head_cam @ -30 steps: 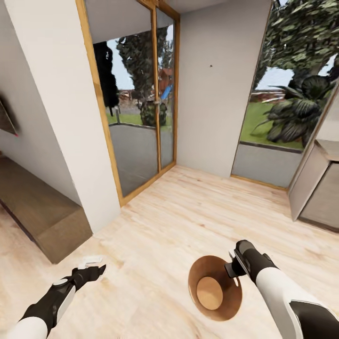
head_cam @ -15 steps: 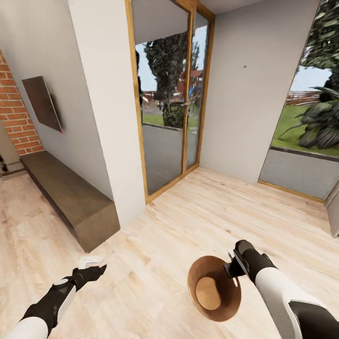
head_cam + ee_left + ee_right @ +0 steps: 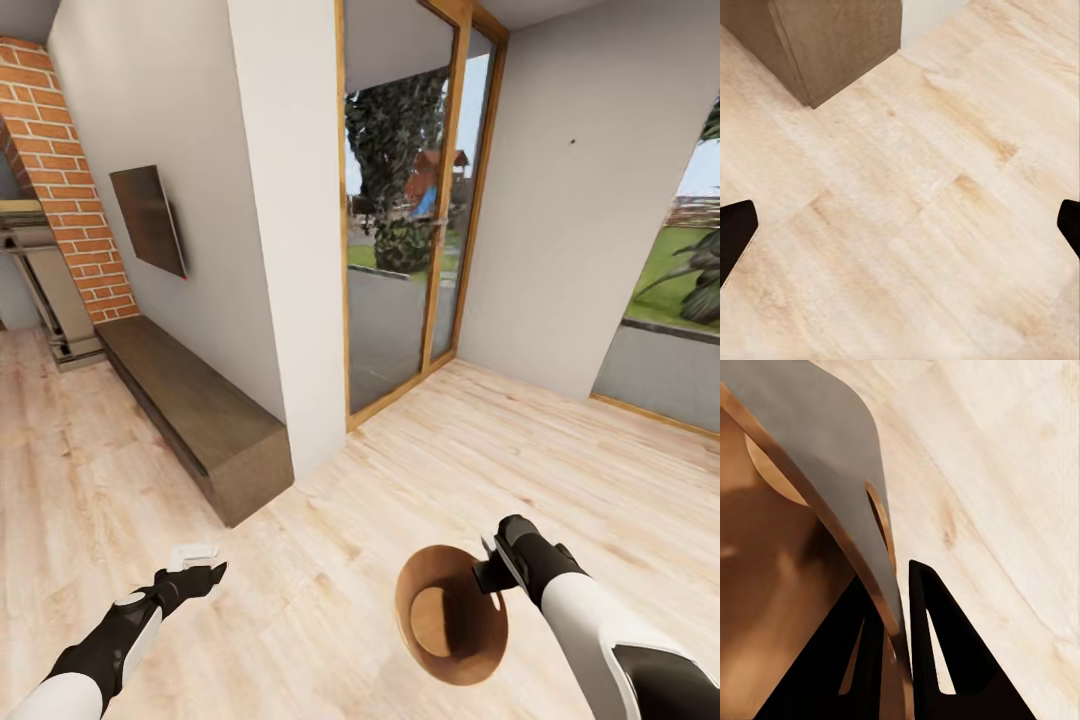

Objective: Put the three can of soda from the living room inside the tash can in the kitchen.

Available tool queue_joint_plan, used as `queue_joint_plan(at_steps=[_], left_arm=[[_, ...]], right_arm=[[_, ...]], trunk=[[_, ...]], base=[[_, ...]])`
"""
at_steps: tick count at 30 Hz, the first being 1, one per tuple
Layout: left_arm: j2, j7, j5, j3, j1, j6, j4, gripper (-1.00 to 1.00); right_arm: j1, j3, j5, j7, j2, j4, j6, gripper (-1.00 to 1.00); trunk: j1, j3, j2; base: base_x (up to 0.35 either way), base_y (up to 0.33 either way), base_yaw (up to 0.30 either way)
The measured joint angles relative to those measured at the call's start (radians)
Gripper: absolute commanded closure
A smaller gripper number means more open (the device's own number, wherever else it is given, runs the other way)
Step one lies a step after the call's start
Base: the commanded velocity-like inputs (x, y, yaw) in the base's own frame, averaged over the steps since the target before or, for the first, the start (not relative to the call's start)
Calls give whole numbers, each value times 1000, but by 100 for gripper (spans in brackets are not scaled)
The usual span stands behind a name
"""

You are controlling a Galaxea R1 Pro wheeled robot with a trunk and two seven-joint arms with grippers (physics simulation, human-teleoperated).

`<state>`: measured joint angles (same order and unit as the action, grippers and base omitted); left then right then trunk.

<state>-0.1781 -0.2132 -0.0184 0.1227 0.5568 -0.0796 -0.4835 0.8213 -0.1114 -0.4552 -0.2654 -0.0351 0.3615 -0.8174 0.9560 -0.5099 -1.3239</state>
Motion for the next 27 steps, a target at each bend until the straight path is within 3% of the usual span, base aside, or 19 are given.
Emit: queue_joint_plan(at_steps=[7,15,27], left_arm=[[0,0,0,0,0,1,0,-100],[0,0,0,0,0,0,0,-100],[2,0,-3,0,-12,3,-1,-100]], right_arm=[[-4,1,2,0,11,-1,9,100],[-5,0,-10,6,30,-1,11,100],[-6,-2,6,13,40,-3,8,100]], trunk=[[0,0,0],[0,0,0],[0,0,0]], base=[[54,261,2],[247,182,6],[55,31,166]])
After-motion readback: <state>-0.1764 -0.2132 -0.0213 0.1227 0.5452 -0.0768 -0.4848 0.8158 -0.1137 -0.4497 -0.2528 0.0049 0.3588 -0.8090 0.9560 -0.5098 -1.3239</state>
